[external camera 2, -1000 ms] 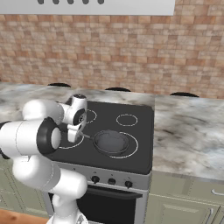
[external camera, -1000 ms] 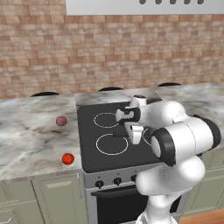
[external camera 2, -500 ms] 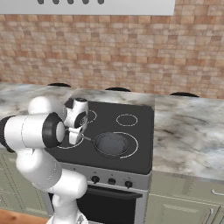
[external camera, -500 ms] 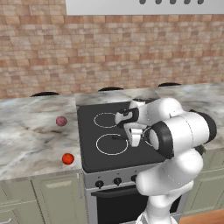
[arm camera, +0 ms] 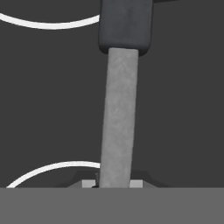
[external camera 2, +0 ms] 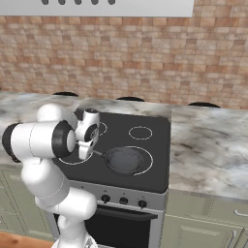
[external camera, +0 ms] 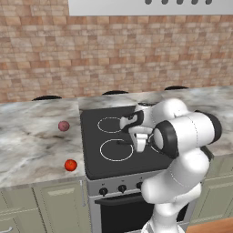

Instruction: Place the pan on the front right burner on the stove. Then place the tomato and the onion in the pan and turn on the front right burner.

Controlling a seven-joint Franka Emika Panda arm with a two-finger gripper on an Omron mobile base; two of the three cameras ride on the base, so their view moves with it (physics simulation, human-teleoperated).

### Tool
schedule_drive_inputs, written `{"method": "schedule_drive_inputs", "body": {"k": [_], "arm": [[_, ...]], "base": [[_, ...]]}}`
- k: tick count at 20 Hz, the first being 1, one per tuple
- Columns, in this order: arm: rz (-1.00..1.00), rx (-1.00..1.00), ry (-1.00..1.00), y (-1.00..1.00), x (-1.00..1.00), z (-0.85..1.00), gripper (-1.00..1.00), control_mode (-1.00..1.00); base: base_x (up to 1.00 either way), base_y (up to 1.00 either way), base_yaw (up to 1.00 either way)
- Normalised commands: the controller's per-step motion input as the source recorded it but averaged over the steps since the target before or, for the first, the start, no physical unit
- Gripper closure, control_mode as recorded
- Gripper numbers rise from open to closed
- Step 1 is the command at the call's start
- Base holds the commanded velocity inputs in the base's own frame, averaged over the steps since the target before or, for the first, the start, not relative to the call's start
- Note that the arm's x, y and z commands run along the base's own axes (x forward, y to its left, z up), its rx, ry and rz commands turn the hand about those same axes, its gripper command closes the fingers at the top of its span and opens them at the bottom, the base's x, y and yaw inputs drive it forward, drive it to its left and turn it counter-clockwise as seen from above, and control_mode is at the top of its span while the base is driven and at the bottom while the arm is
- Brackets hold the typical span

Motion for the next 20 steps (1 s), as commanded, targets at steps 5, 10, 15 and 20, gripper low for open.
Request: {"method": "schedule_drive_inputs", "body": {"k": [5,10,15,20], "arm": [[0.0,0.0,0.0,-0.1,0.14,-0.03,1.0,-1.0],[0.0,0.0,0.0,-0.07,0.15,-0.11,1.0,-1.0],[0.0,0.0,0.0,-0.05,0.18,-0.22,1.0,-1.0],[0.0,0.0,0.0,-0.11,0.26,-0.16,1.0,-1.0]], "base": [[0.0,0.0,0.0],[0.0,0.0,0.0],[0.0,0.0,0.0],[0.0,0.0,0.0]]}}
